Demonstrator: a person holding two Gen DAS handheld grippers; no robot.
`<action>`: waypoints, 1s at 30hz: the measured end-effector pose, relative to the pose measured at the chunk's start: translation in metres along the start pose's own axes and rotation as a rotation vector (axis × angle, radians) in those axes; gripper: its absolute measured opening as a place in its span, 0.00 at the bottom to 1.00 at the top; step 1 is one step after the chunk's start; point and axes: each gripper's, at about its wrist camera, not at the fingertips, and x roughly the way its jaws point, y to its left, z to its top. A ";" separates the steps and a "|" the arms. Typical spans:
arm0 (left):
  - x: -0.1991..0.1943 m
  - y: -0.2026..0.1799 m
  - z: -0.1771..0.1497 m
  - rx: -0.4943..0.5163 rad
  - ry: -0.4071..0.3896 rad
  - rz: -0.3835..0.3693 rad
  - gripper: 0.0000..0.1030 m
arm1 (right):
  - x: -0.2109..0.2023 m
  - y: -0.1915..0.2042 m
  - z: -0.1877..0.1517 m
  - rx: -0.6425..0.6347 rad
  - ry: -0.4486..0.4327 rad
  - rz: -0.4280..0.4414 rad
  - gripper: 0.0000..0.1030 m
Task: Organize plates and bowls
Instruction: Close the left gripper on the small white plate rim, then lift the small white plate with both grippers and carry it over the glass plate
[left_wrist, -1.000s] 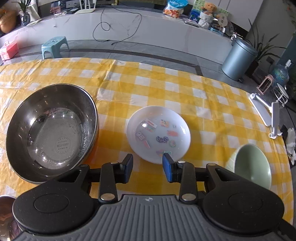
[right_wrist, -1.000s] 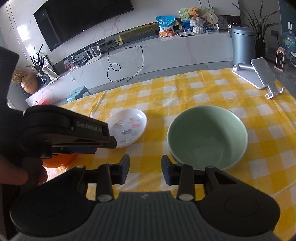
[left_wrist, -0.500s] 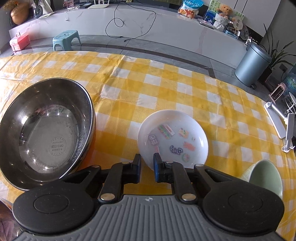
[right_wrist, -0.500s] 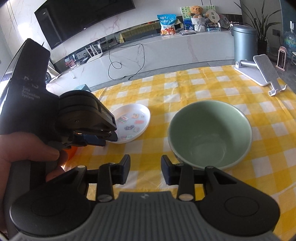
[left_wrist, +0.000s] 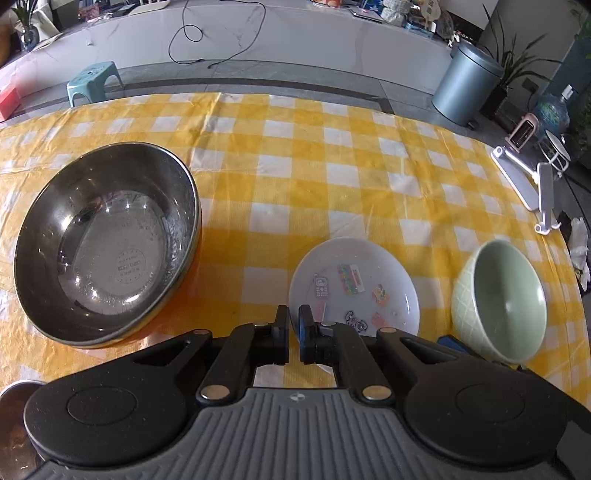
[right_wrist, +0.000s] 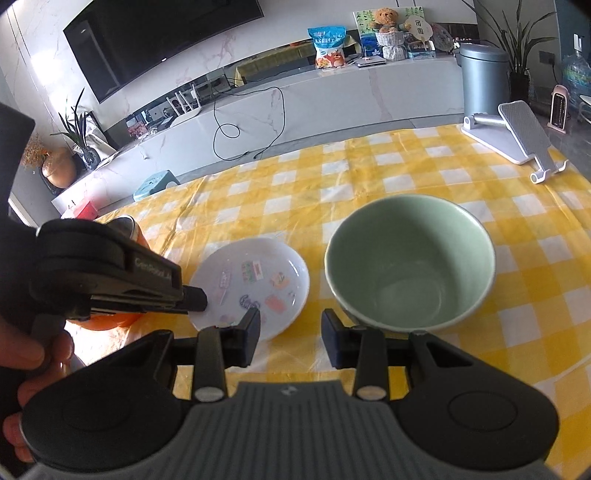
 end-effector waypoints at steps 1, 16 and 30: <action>-0.001 -0.001 -0.002 0.015 0.007 -0.003 0.04 | 0.001 0.000 -0.001 0.000 0.005 -0.001 0.36; -0.002 -0.020 -0.017 0.170 0.006 0.014 0.06 | 0.010 -0.001 -0.007 -0.033 0.037 -0.079 0.06; -0.026 -0.017 -0.030 0.159 -0.015 -0.022 0.06 | -0.017 -0.008 -0.007 0.020 0.012 -0.042 0.00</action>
